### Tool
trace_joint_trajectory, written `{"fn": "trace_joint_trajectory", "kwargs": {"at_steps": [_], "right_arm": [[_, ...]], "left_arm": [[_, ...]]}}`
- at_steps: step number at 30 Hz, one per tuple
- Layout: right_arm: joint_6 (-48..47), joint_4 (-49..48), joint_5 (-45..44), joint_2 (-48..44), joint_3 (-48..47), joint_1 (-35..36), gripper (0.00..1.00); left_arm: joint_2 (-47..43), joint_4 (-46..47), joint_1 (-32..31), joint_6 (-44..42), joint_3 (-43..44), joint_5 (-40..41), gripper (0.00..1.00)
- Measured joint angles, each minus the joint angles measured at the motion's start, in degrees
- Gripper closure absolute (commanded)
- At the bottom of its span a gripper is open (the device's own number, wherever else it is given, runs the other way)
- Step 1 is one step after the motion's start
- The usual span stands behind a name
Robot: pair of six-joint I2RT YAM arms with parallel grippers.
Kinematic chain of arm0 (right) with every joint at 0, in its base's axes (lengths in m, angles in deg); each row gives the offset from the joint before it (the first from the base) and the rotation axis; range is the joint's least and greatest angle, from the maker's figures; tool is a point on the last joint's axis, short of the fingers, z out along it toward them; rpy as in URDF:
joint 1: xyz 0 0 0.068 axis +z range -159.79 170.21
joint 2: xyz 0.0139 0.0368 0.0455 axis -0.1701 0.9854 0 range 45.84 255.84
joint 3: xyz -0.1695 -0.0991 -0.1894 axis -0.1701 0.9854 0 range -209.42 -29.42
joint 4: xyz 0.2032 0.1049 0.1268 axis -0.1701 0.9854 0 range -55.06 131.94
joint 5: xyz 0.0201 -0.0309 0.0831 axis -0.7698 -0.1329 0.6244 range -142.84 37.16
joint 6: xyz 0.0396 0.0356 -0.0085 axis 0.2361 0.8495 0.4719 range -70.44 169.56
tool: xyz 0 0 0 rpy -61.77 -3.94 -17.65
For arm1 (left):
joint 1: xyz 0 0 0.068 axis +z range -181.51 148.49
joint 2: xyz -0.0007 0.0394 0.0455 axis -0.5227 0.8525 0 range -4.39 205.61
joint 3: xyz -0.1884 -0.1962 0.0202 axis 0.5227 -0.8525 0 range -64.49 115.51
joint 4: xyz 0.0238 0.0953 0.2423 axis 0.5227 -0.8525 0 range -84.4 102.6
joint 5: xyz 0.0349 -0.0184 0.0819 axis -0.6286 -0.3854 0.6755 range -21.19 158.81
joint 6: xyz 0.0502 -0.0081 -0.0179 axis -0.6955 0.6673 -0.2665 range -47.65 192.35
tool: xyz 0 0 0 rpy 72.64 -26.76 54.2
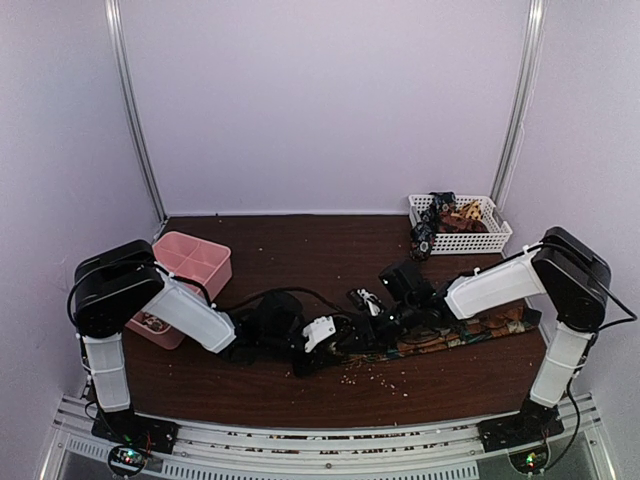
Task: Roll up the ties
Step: Roll the tie at the center of the board.
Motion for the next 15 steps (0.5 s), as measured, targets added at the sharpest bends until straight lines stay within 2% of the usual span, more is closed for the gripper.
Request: {"fn": "trace_joint_trajectory", "kwargs": {"at_steps": [1, 5, 7, 12, 15], "right_arm": [[0.07, 0.11, -0.02, 0.52, -0.39, 0.04, 0.72], [-0.50, 0.17, 0.39, 1.75, -1.14, 0.04, 1.00], [-0.92, 0.02, 0.81, 1.77, -1.38, 0.04, 1.00], [-1.14, -0.74, 0.94, 1.97, -0.63, -0.17, 1.00], [-1.09, -2.25, 1.25, 1.99, 1.40, -1.11, 1.00]], "left_arm": [[0.00, -0.04, 0.00, -0.02, 0.02, 0.02, 0.78], [0.00, -0.55, 0.00, -0.28, 0.28, 0.04, 0.75], [-0.04, -0.96, 0.00, -0.42, 0.46, 0.04, 0.70], [-0.17, -1.29, 0.00, -0.52, 0.37, 0.55, 0.47], [-1.22, -0.46, 0.00, 0.11, -1.42, 1.42, 0.39]]}}
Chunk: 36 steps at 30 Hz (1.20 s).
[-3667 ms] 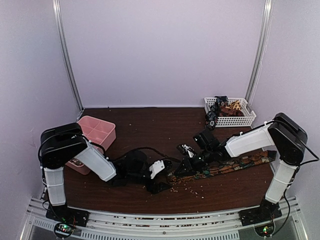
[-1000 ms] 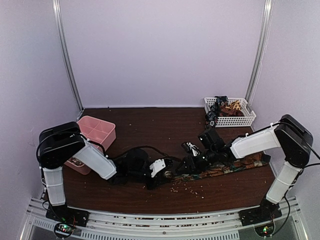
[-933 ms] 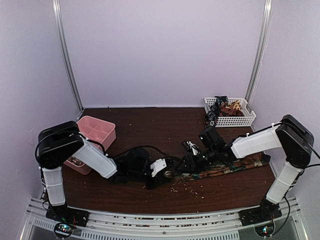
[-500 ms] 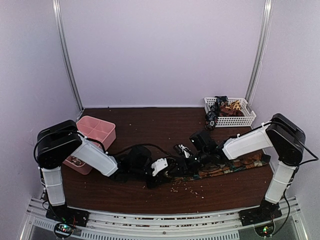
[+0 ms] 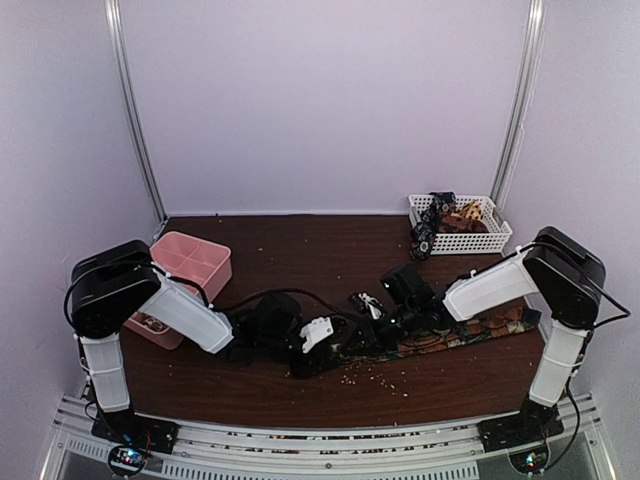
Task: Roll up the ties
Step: Roll the tie at the center of the board.
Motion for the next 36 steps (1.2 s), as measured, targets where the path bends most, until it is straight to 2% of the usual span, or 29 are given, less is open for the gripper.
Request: {"fn": "trace_joint_trajectory", "kwargs": {"at_steps": [7, 12, 16, 18, 22, 25, 26, 29, 31, 36], "right_arm": [[0.00, -3.89, 1.40, -0.02, 3.10, -1.90, 1.00], [-0.07, -5.73, 2.12, 0.00, 4.83, -3.32, 1.00], [-0.44, -6.54, 3.02, 0.63, 5.09, -4.02, 1.00], [-0.72, -6.80, 3.28, 0.79, 5.16, -4.15, 1.00], [-1.14, -6.97, 3.39, 0.83, 5.22, -4.20, 1.00], [-1.29, -6.91, 3.65, 0.83, 5.25, -4.31, 1.00], [-1.31, -6.88, 3.72, 0.81, 5.27, -4.37, 0.98], [-1.36, -6.36, 3.56, -0.26, 5.57, -4.42, 0.76], [-1.14, -5.31, 2.73, -2.36, 6.34, -4.42, 0.67], [0.15, -3.06, 2.21, -7.04, 5.86, -4.15, 0.63]], "left_arm": [[-1.31, 8.35, 0.00, 1.99, -6.03, 1.46, 0.29], [2.19, 18.67, -0.17, 4.59, -7.78, 2.10, 0.29], [7.08, 24.85, -1.70, 5.18, -5.05, 3.30, 0.30], [9.42, 27.63, -2.56, 5.57, -3.61, 3.82, 0.35], [11.65, 30.75, -2.86, 6.43, -2.67, 3.32, 0.57], [12.04, 31.50, -3.15, 6.80, -2.58, 3.63, 0.65], [12.02, 31.58, -3.15, 6.91, -2.69, 3.67, 0.67], [11.47, 32.20, -3.15, 6.82, -3.89, 3.87, 0.69], [10.71, 31.67, -3.15, 6.62, -4.63, 3.87, 0.69], [8.48, 28.55, -3.15, 5.70, -5.68, 3.82, 0.69]]}}
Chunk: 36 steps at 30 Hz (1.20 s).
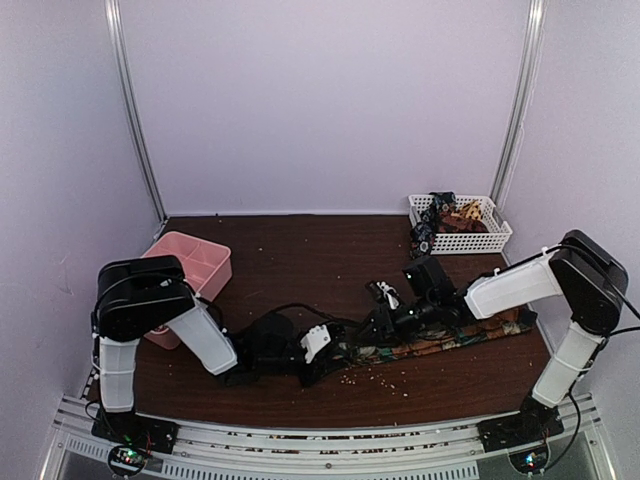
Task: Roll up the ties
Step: Roll the tie at the center of the board.
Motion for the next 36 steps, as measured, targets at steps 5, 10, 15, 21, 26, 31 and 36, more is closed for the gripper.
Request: {"fn": "trace_joint_trajectory", "kwargs": {"at_steps": [5, 10, 15, 21, 26, 31, 36], "right_arm": [[0.68, 1.60, -0.09, 0.48, -4.00, 2.58, 0.63], [0.28, 4.31, -0.44, 2.91, -6.97, 4.70, 0.64], [-1.38, 9.07, -2.36, 3.15, -7.21, 4.81, 0.53], [-2.71, 11.10, -3.98, 3.15, -6.97, 5.07, 0.66], [-2.91, 11.32, -4.13, 3.15, -7.48, 5.44, 0.90], [-4.20, 11.96, -4.42, 3.17, -8.07, 5.51, 1.00], [-4.48, 10.56, -4.33, 3.23, -6.60, 4.70, 1.00]], "left_arm": [[-1.29, -3.13, 0.00, -0.85, 0.26, -0.04, 0.69], [-1.60, -4.17, 0.00, -1.22, 0.46, -0.09, 0.69], [-1.97, -5.20, 0.00, -1.53, 0.68, -0.07, 0.69], [-2.12, -6.71, 0.00, -2.16, 1.44, -0.04, 0.69], [-2.12, -7.17, 0.00, -2.32, 1.73, -0.20, 0.67], [-2.12, -7.02, 0.00, -2.16, 1.66, -0.24, 0.48], [-2.51, -5.55, 0.04, -1.49, 0.28, -0.15, 0.34]]}}
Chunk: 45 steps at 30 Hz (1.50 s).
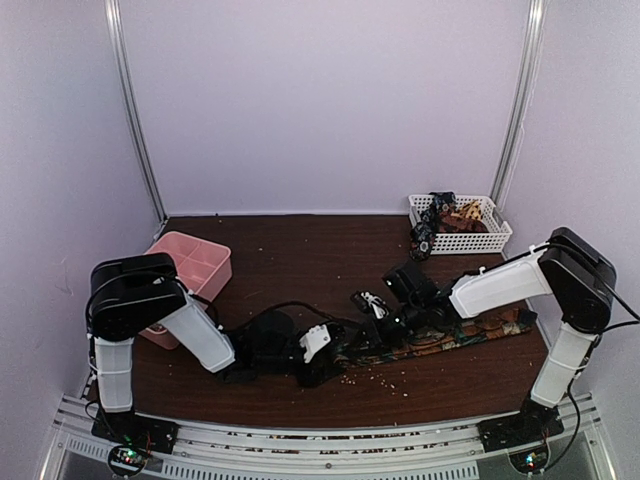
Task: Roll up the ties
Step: Roll the tie at the center of the board.
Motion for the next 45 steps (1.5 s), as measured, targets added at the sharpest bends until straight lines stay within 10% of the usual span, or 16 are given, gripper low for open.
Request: {"fn": "trace_joint_trajectory", "kwargs": {"at_steps": [19, 28, 38, 45], "right_arm": [[-1.81, -6.97, 5.09, 2.89, 6.19, -6.47, 1.00], [0.09, -9.77, 4.70, 3.61, 6.14, -5.38, 1.00], [-0.28, -4.85, 3.61, -0.15, 5.38, -5.16, 0.58], [3.34, -5.64, 4.63, -4.72, 4.90, -4.26, 0.55]], "left_arm": [[5.29, 6.47, -0.24, 2.43, 3.26, 0.33, 0.30], [8.13, 7.50, -0.81, 4.33, 6.67, 0.00, 0.68], [-1.27, -5.29, -0.61, 1.20, 2.05, -0.35, 0.75], [-4.39, -17.51, 0.00, -2.51, 4.76, -1.18, 0.75]]}}
